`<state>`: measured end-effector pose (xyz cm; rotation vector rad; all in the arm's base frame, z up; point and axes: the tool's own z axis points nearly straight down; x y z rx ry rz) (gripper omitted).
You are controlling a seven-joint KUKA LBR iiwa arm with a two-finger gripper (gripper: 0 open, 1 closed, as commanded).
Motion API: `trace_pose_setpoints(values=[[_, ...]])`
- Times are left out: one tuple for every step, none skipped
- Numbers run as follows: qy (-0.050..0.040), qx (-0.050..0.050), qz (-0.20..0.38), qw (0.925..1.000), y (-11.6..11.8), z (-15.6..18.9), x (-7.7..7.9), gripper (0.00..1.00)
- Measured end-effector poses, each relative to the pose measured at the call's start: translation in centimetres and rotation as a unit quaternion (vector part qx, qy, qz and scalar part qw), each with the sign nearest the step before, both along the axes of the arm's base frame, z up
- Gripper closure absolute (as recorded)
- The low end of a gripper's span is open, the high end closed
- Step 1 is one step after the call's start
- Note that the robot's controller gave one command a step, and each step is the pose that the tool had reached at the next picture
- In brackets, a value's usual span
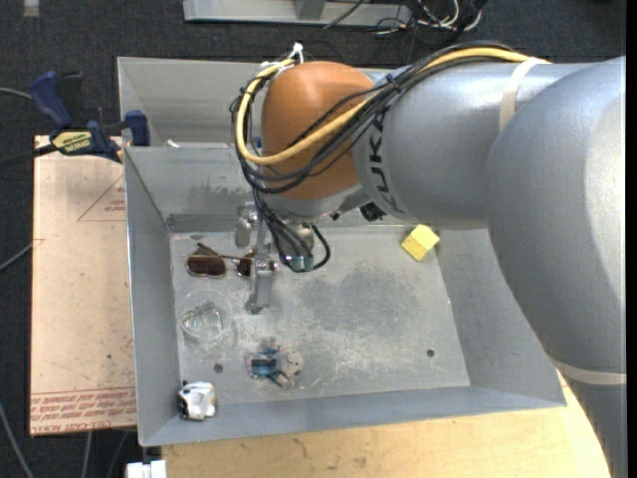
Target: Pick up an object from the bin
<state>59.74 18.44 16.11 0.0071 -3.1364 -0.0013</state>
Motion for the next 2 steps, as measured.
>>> trace_pose_setpoints(values=[[-0.0032, 0.001, -0.002, 1.0, -0.1, 0.5, 0.1, 0.0], [-0.006, 0.002, -0.029, 0.9996, 1.6, -6.1, 1.7, 0.0]])
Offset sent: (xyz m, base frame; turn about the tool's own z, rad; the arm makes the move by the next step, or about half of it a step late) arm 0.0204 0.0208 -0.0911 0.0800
